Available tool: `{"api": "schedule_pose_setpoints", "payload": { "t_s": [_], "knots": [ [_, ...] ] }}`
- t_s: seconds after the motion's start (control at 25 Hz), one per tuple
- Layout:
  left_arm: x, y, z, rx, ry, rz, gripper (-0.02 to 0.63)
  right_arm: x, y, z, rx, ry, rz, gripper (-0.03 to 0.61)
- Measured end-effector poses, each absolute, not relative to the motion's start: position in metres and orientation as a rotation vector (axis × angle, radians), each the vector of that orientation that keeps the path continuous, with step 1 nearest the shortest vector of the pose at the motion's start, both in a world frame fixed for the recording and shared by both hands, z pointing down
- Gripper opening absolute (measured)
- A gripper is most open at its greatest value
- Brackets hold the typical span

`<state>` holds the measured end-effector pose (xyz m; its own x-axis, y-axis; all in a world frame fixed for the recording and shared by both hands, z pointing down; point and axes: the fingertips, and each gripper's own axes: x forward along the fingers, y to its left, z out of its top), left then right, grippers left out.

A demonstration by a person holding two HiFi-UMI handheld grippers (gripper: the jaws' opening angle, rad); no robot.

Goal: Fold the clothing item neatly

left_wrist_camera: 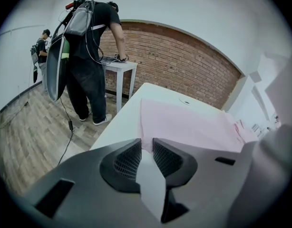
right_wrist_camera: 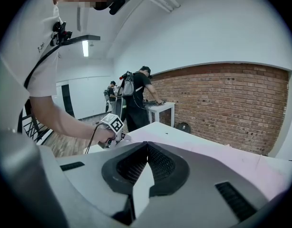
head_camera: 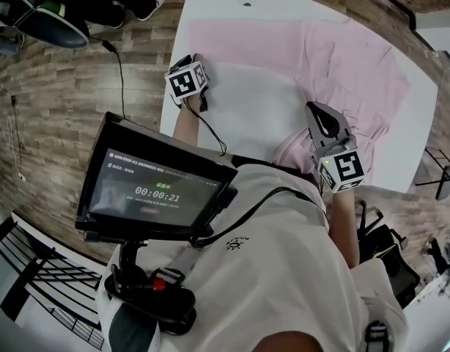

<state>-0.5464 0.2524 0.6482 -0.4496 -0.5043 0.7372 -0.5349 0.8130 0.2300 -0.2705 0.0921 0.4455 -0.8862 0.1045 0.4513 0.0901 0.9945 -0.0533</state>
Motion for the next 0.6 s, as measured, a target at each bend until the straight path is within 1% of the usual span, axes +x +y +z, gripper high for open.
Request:
{"api": "schedule_pose_setpoints", "payload": {
  "t_s": [0.12,0.6],
  "knots": [
    [-0.547,0.249,0.644,0.792,-2.138,0.038,0.061,-0.269,0.092,0.446,-0.124,-2.669,0.048,0.005],
    [-0.556,0.202,0.582,1.019,-2.290,0.155,0.054,-0.271,0.092,0.451,-0.106,-2.679,0.062,0.005]
  ]
}}
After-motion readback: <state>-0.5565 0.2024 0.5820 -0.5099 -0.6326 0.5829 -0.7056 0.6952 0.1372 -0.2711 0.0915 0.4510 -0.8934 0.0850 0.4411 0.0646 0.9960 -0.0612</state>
